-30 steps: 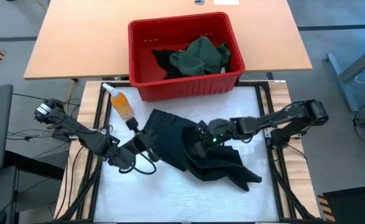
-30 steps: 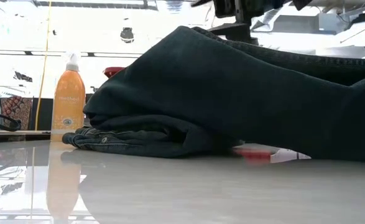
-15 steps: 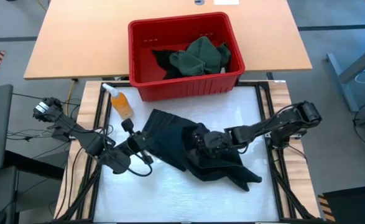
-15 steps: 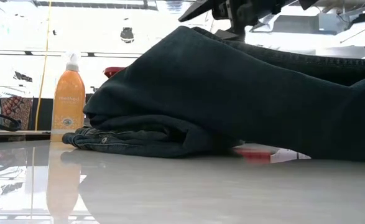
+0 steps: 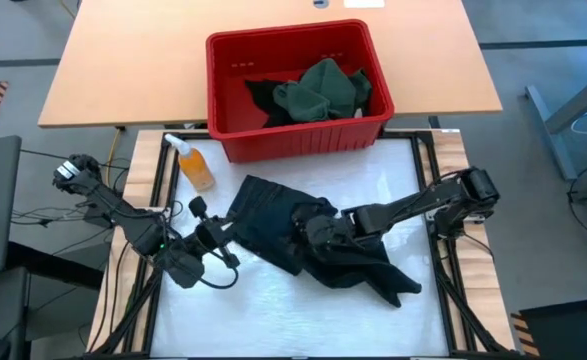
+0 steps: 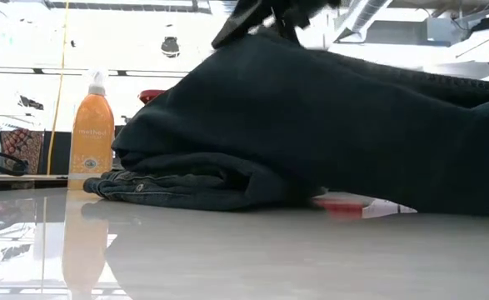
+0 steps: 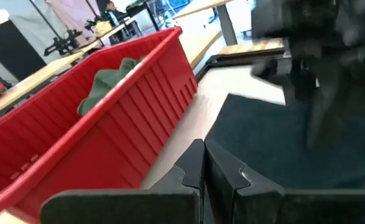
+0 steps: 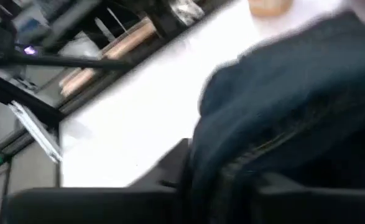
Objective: Fold laundry
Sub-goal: Fold the dark blue pants
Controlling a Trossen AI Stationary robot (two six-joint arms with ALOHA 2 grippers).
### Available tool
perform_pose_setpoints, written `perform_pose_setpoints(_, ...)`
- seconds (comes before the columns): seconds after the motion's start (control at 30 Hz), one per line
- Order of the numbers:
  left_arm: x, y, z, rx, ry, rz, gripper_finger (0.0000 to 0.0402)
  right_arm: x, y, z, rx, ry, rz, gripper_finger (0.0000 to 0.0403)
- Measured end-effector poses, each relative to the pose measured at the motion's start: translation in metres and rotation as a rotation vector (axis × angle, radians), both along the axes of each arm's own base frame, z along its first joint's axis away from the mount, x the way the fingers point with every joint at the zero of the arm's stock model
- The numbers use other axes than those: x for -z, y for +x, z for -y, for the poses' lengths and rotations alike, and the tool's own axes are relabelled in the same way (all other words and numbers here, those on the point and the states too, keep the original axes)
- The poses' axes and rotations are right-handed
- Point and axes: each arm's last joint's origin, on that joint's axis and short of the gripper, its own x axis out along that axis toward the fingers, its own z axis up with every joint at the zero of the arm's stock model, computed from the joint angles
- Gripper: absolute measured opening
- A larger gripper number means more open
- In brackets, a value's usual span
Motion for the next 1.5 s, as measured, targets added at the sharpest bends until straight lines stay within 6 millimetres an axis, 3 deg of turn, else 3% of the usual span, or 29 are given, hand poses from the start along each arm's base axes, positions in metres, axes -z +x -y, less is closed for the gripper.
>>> perform_pose_setpoints(0.07, -0.001, -0.006, 0.003, -0.011, 0.007, 0.025, 0.0000, -0.014, -0.004, 0.007, -0.008, -0.012, -0.005, 0.0034)
perform_pose_setpoints(0.1, -0.002, -0.007, 0.005, -0.021, 0.013, 0.040, 0.0000, -0.023, -0.005, 0.011, -0.013, -0.013, 0.009, 0.0028)
perform_pose_setpoints(0.23, -0.008, -0.017, 0.010, -0.014, 0.005, 0.084, 0.0000, -0.061, -0.019, 0.038, -0.011, 0.053, 0.115, 0.0028)
perform_pose_setpoints(0.4, -0.016, -0.030, 0.014, -0.019, -0.086, 0.202, 0.0000, -0.103, -0.052, 0.078, -0.011, 0.101, 0.228, 0.0028)
perform_pose_setpoints(0.57, -0.018, -0.049, 0.020, -0.019, -0.263, 0.372, 0.0000, -0.128, -0.079, 0.112, 0.006, 0.116, 0.304, 0.0028)
perform_pose_setpoints(0.73, -0.011, -0.056, 0.022, -0.038, -0.543, 0.556, 0.0001, -0.137, -0.093, 0.132, -0.013, 0.116, 0.337, 0.0028)
perform_pose_setpoints(0.83, -0.005, -0.049, 0.023, -0.081, -0.708, 0.650, 0.0013, -0.137, -0.095, 0.137, -0.030, 0.124, 0.338, 0.0029)
perform_pose_setpoints(0.97, 0.004, -0.031, 0.022, -0.139, -0.806, 0.683, 0.0058, -0.138, -0.095, 0.138, -0.079, 0.139, 0.341, 0.0031)
perform_pose_setpoints(1.13, 0.015, 0.006, 0.021, -0.189, -0.878, 0.691, 0.0141, -0.138, -0.095, 0.137, -0.112, 0.137, 0.344, 0.0031)
perform_pose_setpoints(1.27, 0.017, 0.039, 0.016, -0.128, -0.890, 0.620, 0.0193, -0.140, -0.098, 0.139, -0.117, 0.125, 0.352, 0.0031)
perform_pose_setpoints(1.4, 0.016, 0.064, 0.010, -0.043, -0.841, 0.604, 0.0209, -0.142, -0.102, 0.144, -0.139, 0.131, 0.360, 0.0031)
perform_pose_setpoints(1.5, 0.021, 0.071, 0.003, -0.113, -0.829, 0.649, 0.0210, -0.145, -0.107, 0.146, -0.162, 0.137, 0.371, 0.0031)
